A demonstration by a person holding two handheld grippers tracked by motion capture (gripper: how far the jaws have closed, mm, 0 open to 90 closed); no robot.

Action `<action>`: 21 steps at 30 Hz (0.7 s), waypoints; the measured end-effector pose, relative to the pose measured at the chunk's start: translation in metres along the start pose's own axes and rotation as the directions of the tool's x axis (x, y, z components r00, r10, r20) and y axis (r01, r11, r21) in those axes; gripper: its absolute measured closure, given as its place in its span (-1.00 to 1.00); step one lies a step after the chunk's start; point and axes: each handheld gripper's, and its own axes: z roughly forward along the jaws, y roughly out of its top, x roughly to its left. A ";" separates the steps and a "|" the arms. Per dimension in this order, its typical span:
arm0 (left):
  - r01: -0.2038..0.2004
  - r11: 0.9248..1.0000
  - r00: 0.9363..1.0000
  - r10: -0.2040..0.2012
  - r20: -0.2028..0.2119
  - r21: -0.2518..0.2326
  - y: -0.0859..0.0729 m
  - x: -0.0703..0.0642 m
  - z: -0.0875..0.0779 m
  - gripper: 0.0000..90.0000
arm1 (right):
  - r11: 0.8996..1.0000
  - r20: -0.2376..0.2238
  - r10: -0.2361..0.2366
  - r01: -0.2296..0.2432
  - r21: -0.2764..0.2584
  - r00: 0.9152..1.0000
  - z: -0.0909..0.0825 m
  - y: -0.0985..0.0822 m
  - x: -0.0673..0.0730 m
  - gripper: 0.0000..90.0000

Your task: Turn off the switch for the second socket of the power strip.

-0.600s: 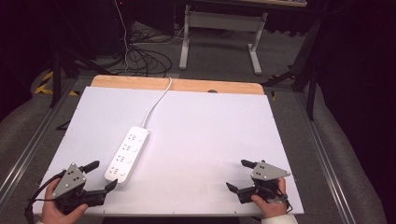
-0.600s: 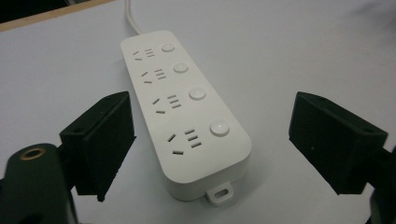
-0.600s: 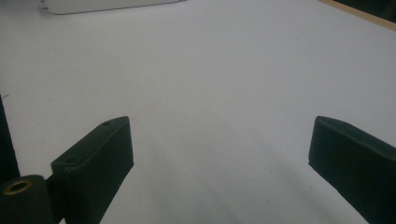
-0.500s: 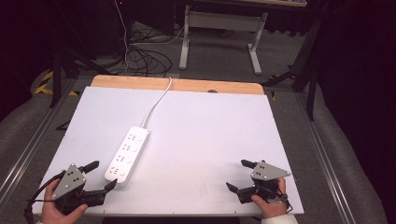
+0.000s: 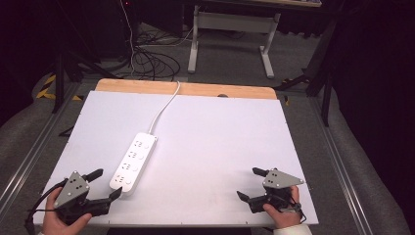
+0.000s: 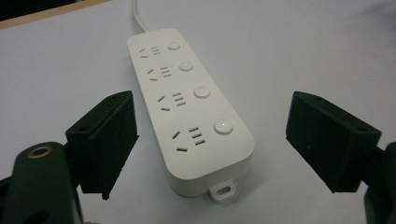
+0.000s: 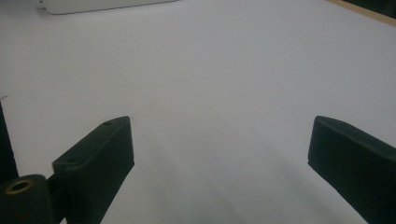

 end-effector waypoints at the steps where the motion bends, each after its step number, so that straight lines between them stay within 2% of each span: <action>1: -0.003 1.000 1.000 0.003 -0.003 0.000 0.000 0.000 0.000 -0.61 | 1.000 0.000 0.000 0.000 0.001 1.000 0.000 0.000 0.000 -0.83; 9: -0.024 1.000 0.999 0.024 -0.024 0.008 0.002 0.000 -0.001 -0.54 | 1.000 -0.001 0.004 -0.004 -0.002 1.000 0.000 -0.001 -0.001 -0.83; 17: -0.004 1.000 1.000 0.004 -0.016 0.009 0.006 0.000 -0.003 -0.54 | 1.000 0.002 0.006 -0.006 0.002 1.000 0.000 -0.001 -0.001 -0.83; 21: 0.021 1.000 1.000 -0.021 -0.006 -0.002 0.010 0.002 -0.004 -0.47 | 1.000 0.003 0.003 -0.003 -0.005 1.000 -0.001 -0.001 0.000 -0.83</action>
